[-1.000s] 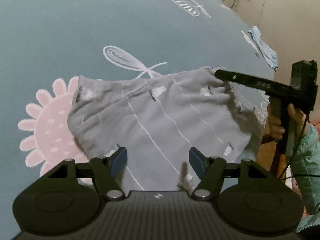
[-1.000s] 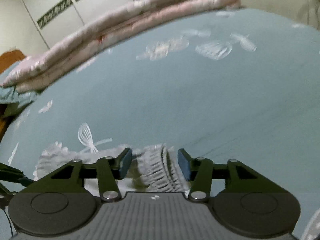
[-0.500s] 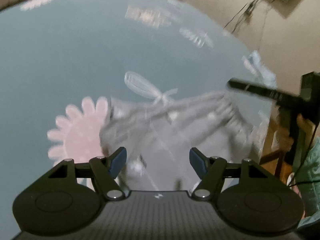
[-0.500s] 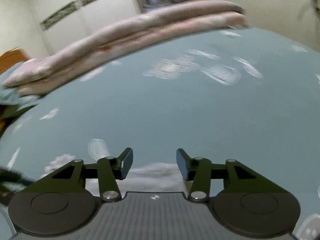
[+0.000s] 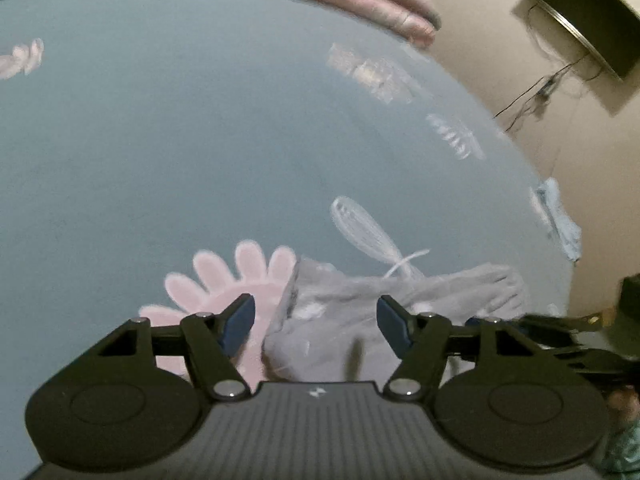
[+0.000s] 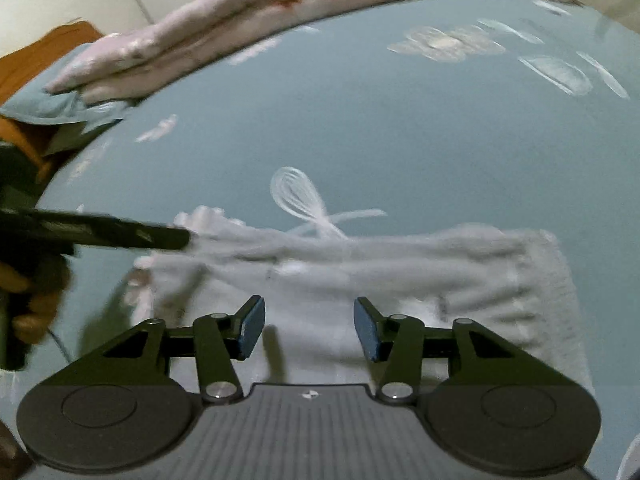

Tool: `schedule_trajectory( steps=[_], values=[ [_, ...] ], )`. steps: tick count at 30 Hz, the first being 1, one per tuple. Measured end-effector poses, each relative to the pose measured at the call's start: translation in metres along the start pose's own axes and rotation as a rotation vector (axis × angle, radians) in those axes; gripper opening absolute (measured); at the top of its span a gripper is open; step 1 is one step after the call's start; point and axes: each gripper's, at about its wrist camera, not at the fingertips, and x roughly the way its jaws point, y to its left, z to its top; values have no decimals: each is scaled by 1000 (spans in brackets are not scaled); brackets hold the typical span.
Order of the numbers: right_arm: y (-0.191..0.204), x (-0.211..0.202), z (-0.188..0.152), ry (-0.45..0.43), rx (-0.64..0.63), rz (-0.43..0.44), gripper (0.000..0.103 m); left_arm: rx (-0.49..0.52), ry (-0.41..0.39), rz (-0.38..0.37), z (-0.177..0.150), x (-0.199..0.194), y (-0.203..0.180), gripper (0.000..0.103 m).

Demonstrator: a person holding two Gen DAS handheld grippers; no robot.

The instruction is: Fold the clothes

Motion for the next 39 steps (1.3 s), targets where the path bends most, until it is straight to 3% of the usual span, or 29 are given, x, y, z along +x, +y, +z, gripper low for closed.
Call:
schedule_trajectory(
  steps=[3, 6, 8, 12, 15, 18, 23, 26, 28, 30, 33, 39],
  values=[
    [-4, -7, 0, -29, 12, 24, 55, 70, -31, -85, -5, -17, -21, 72],
    [-4, -3, 7, -43, -7, 34, 55, 180, 11, -134, -16, -6, -46, 72],
    [-3, 7, 15, -46, -13, 36, 55, 232, 54, -103, -24, 9, -54, 72],
    [-22, 18, 18, -51, 6, 16, 54, 196, 110, -41, -32, 34, -37, 71],
    [-37, 12, 19, -65, 53, 9, 50, 144, 115, -38, -23, 24, -34, 70],
    [-29, -12, 15, -84, 11, 9, 54, 200, 98, -48, -21, 5, -50, 72],
    [-7, -23, -14, 22, -103, 117, 54, 335, 149, -150, -39, 7, -85, 76],
    [-7, -13, -35, 105, -153, 59, 53, 362, 229, -158, -55, 25, -94, 77],
    [-18, -22, -43, 78, -121, 72, 53, 373, 249, -139, -66, 36, -92, 77],
    [-31, -33, -51, 74, -93, 64, 53, 400, 237, -142, -71, 36, -93, 85],
    [-40, -48, -55, 69, -55, 46, 53, 404, 260, -118, -66, 33, -101, 84],
    [-49, -71, -38, -64, 35, 71, 60, 502, 259, -203, -68, 25, -131, 85]
  ],
)
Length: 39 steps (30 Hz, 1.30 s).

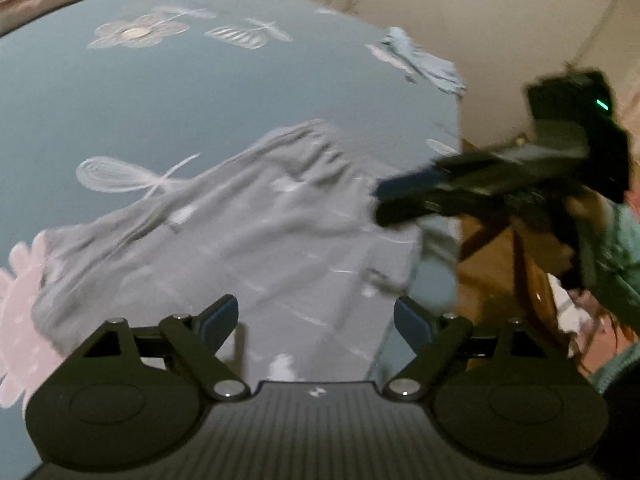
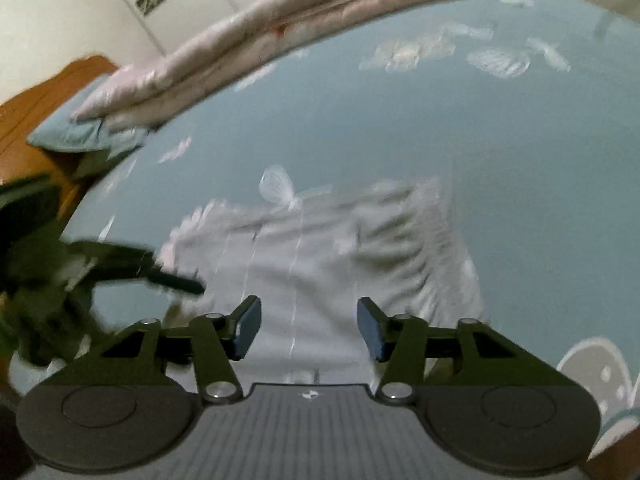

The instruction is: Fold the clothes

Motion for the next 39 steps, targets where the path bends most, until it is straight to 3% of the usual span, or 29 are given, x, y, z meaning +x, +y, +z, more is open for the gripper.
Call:
schedule_trajectory(
  steps=[5, 10, 15, 18, 22, 24, 28, 30, 33, 39],
  values=[
    [-11, 11, -17, 106, -5, -120, 56, 0, 70, 20, -9, 24, 1, 86],
    [-18, -14, -29, 83, 28, -165, 57, -14, 43, 22, -5, 10, -3, 88],
    [8, -15, -16, 6, -21, -88, 63, 41, -20, -39, -5, -18, -14, 88],
    [20, 6, -12, 13, -37, -22, 63, 43, 18, -77, -14, -12, -16, 88],
    [27, 32, -14, 69, -38, -9, 63, -5, 122, -53, -29, 10, -9, 88],
    [25, 37, -20, 108, -38, -40, 63, -15, 107, -65, -33, 7, -7, 92],
    [22, 28, -23, 111, -34, -51, 63, -76, 121, -53, -31, -7, -3, 92],
    [27, 26, -17, 99, -47, -52, 64, -55, 89, -28, -28, -16, -2, 92],
    [37, 31, -5, 65, -87, 1, 65, -40, 56, -12, -23, -20, 2, 92],
    [56, 68, 16, 74, -164, 79, 66, -95, 112, 8, -30, 1, 14, 92]
  ],
)
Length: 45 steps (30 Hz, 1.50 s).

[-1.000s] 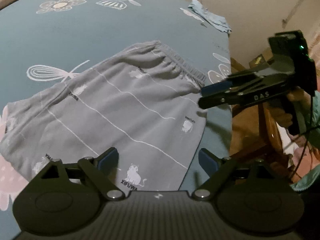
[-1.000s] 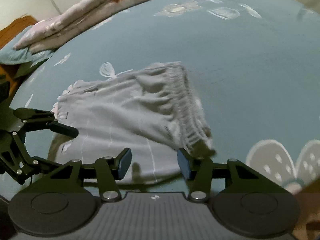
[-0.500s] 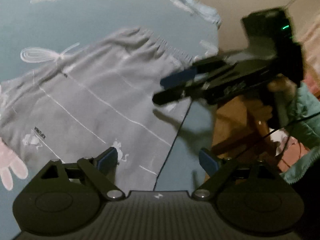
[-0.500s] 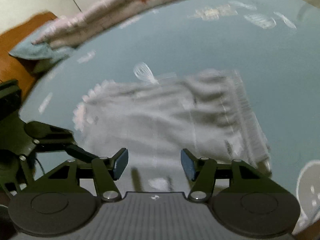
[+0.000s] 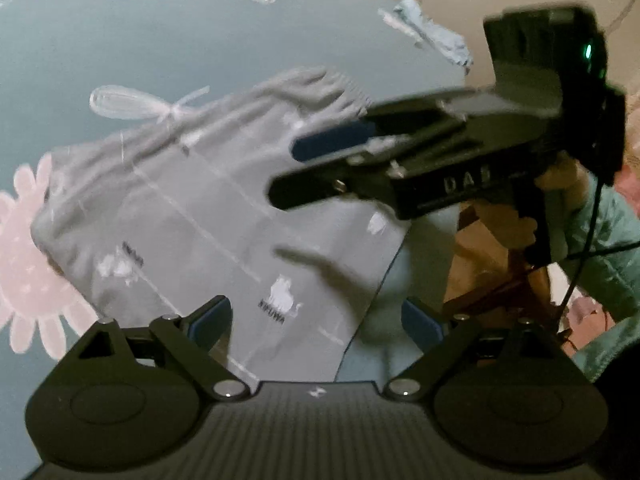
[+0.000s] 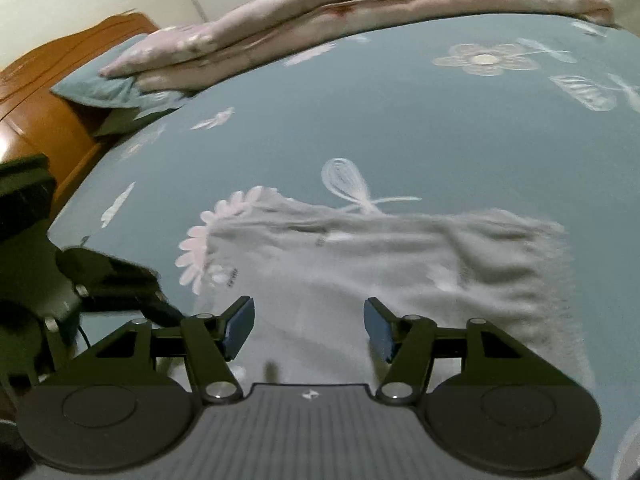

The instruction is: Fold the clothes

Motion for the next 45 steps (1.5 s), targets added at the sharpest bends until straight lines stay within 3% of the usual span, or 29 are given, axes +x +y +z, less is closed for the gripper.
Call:
schedule_trajectory(
  steps=[4, 8, 15, 20, 27, 32, 37, 45],
  values=[
    [-1, 19, 5, 30, -24, 6, 67, -44, -8, -12, -10, 3, 9, 92],
    [-26, 17, 8, 13, 44, -8, 66, -77, -21, -27, -12, 1, 13, 92],
    [-46, 6, 17, -23, 130, -113, 67, -30, -24, -4, -15, 3, 6, 94],
    [-49, 0, 20, -34, 155, -149, 67, -55, -29, 11, -9, -2, 5, 94],
    [-39, 4, 34, -84, 95, -106, 76, 18, -120, 81, 22, -10, 7, 94],
    [-58, 28, 40, -83, 158, -85, 75, -40, -99, 86, 31, 6, 24, 94],
    [-64, 30, 47, -97, 191, -79, 75, -35, -96, 97, 31, 7, 24, 94],
    [-45, -1, 45, -118, 139, -73, 76, -49, -109, 127, 40, -1, 22, 94]
  ],
)
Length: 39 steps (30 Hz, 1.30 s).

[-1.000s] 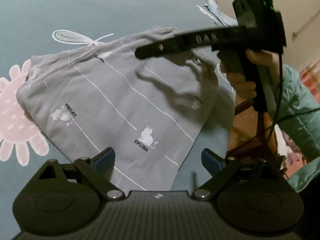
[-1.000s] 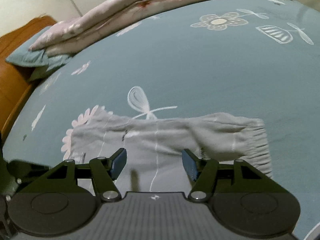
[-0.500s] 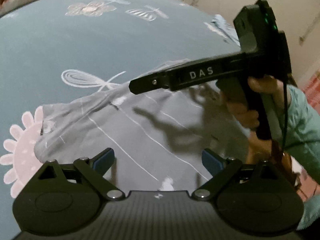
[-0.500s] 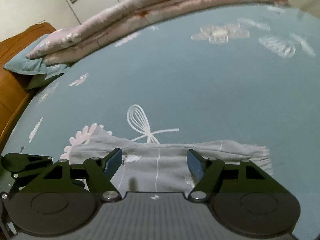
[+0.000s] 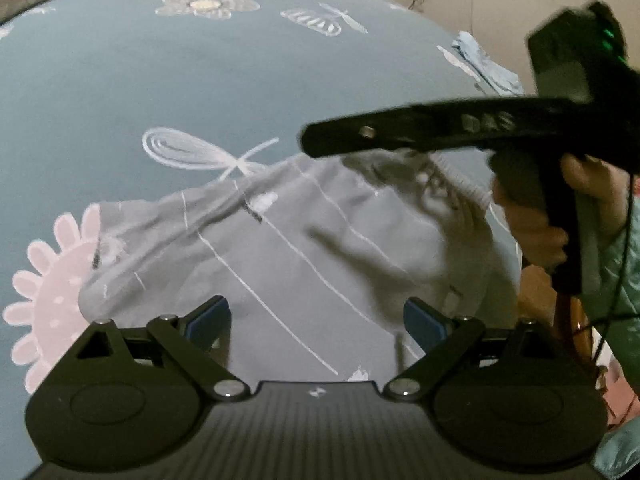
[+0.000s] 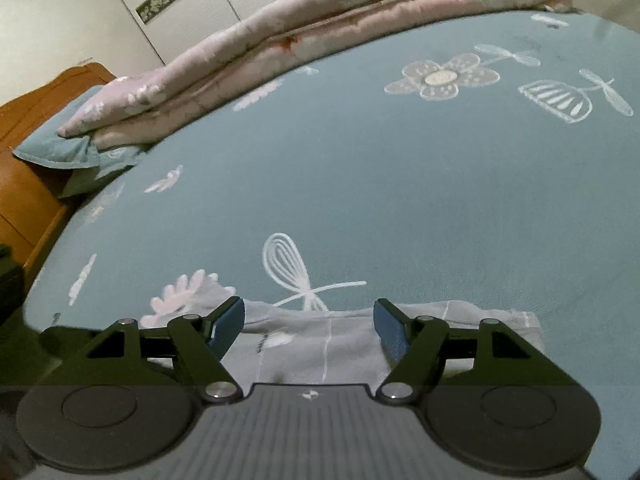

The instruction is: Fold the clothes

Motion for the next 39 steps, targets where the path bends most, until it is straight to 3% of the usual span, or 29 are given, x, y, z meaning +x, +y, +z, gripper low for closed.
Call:
schedule_trajectory(
  steps=[8, 14, 17, 19, 22, 25, 27, 29, 32, 37, 39],
  values=[
    [-8, -29, -20, 35, 12, -71, 77, 52, -27, 27, 18, -5, -5, 94],
    [-1, -44, -43, 66, -127, -161, 77, 43, -51, 33, 29, -5, 3, 94],
    [11, -48, -56, 87, -215, -163, 77, -45, -84, -13, 38, -8, 16, 93],
    [20, -48, -62, 87, -261, -165, 77, -106, -98, -83, 47, -6, 24, 93],
    [28, -37, -67, 87, -252, -136, 77, -143, -89, -173, 57, 8, 26, 93],
    [29, -22, -74, 102, -222, -153, 78, -145, -50, -205, 62, 29, 22, 93],
    [31, -20, -80, 99, -225, -164, 82, -144, -26, -184, 62, 41, 23, 93],
    [33, -23, -87, 98, -241, -167, 94, -142, -12, -142, 63, 52, 28, 93],
    [33, -31, -98, 95, -257, -183, 103, -154, -11, -148, 65, 57, 36, 92],
    [34, -43, -116, 91, -275, -198, 103, -122, -18, -133, 72, 53, 26, 92],
    [36, -46, -116, 80, -271, -211, 103, -84, -33, -172, 78, 47, 13, 92]
  ],
)
